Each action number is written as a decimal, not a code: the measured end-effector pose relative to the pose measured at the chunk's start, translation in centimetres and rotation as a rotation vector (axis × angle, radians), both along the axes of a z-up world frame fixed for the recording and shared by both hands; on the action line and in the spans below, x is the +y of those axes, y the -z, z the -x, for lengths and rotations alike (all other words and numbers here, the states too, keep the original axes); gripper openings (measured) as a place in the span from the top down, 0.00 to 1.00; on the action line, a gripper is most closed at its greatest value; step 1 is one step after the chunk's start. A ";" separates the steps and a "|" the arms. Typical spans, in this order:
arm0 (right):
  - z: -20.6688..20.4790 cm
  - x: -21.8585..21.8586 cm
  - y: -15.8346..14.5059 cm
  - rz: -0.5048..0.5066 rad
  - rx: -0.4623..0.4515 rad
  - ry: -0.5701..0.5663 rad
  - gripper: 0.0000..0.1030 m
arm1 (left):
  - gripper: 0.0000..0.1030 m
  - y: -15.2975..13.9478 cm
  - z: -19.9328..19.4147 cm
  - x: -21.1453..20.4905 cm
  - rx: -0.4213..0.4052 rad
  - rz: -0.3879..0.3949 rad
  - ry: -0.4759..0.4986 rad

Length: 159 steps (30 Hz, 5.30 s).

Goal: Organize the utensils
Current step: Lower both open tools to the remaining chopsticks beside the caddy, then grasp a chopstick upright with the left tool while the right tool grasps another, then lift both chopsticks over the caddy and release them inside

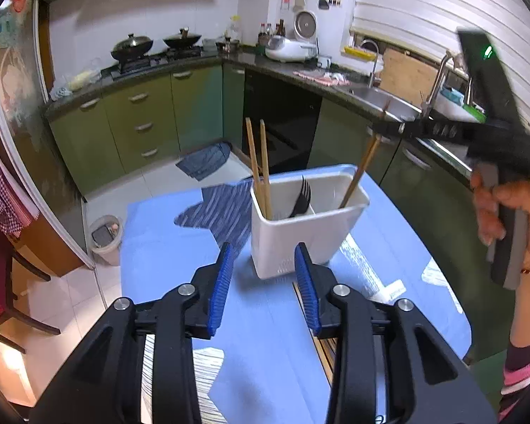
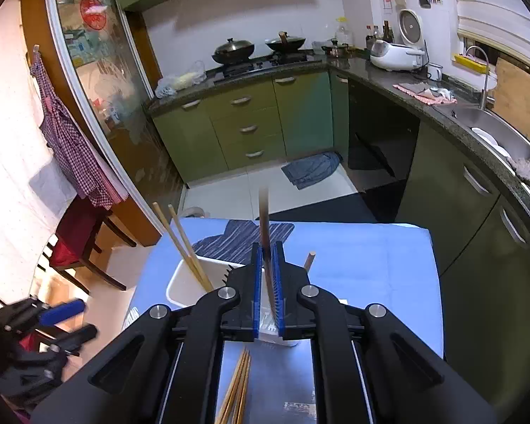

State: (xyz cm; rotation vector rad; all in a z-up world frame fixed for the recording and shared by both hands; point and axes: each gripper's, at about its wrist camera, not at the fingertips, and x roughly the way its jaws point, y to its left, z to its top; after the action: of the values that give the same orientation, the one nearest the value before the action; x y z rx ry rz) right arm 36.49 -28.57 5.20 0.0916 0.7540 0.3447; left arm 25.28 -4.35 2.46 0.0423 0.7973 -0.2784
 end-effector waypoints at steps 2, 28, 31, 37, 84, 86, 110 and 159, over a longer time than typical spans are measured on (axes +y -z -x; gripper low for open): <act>1.6 -0.2 -0.8 -0.001 -0.037 -0.010 0.89 | 0.64 0.9 -0.1 -0.5 0.030 -0.001 0.010; 13.5 -9.7 16.5 -0.014 0.183 0.050 0.78 | 0.71 17.8 -3.4 -8.1 0.476 -0.087 0.027; 13.6 -10.0 16.8 -0.026 0.191 0.046 0.71 | 0.74 18.4 -3.5 -8.2 0.491 -0.118 0.015; 13.0 -9.3 17.2 -0.033 0.207 0.028 0.70 | 0.78 18.9 -3.4 -8.6 0.511 -0.132 0.022; 6.6 5.5 23.4 0.194 0.437 -0.133 0.73 | 0.94 7.0 7.2 0.3 -0.041 -0.019 -0.025; 6.4 6.0 23.8 0.214 0.444 -0.134 0.75 | 0.94 6.9 7.3 0.5 -0.043 -0.018 -0.021; 6.9 7.3 21.2 0.268 0.385 -0.140 0.93 | 0.94 6.9 7.8 0.5 -0.051 -0.028 -0.002; 19.5 -5.7 9.9 0.011 0.062 -0.075 0.93 | 0.94 -6.5 -4.7 -6.2 -0.301 0.014 -0.039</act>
State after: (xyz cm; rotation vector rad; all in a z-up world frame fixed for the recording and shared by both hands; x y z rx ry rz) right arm 17.03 -34.28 -4.66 0.0643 0.8222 0.4105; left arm 29.93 -10.53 8.94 0.0538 0.4965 -0.2339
